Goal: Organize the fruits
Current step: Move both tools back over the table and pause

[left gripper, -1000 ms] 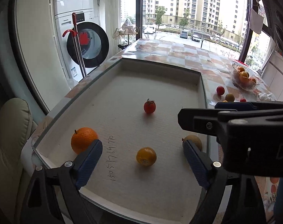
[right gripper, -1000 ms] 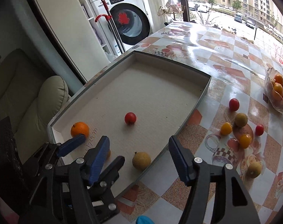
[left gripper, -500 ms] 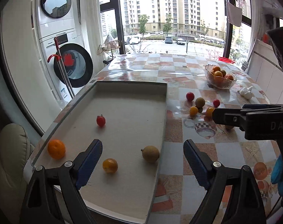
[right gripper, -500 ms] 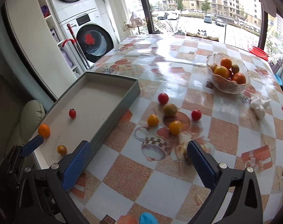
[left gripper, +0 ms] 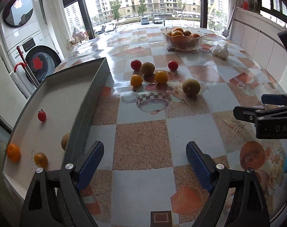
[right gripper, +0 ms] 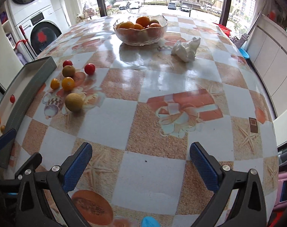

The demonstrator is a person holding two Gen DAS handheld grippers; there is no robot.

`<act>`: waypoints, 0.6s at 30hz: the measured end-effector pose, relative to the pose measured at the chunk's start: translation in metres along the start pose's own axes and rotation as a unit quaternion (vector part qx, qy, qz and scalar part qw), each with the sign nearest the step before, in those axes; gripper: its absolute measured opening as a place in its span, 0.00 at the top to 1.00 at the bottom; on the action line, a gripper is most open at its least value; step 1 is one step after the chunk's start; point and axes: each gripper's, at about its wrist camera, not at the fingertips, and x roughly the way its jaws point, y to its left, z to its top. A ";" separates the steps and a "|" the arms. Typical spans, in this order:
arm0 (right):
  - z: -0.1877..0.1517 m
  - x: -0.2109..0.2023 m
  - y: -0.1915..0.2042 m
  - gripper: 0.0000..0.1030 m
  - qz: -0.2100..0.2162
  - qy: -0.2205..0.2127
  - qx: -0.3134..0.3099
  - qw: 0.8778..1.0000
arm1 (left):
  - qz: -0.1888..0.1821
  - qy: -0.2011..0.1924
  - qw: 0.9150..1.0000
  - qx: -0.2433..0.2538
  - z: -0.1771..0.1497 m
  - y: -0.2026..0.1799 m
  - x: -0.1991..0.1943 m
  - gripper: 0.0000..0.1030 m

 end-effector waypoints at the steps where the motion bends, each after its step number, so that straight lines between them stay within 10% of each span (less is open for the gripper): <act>1: -0.002 -0.001 0.000 0.00 -0.006 -0.007 -0.006 1.000 | -0.004 -0.001 1.000 -0.007 0.000 0.002 0.002 0.13; 18: -0.009 0.002 0.004 0.00 -0.024 -0.035 -0.017 0.999 | 0.002 -0.004 0.999 -0.038 -0.003 0.007 0.011 0.00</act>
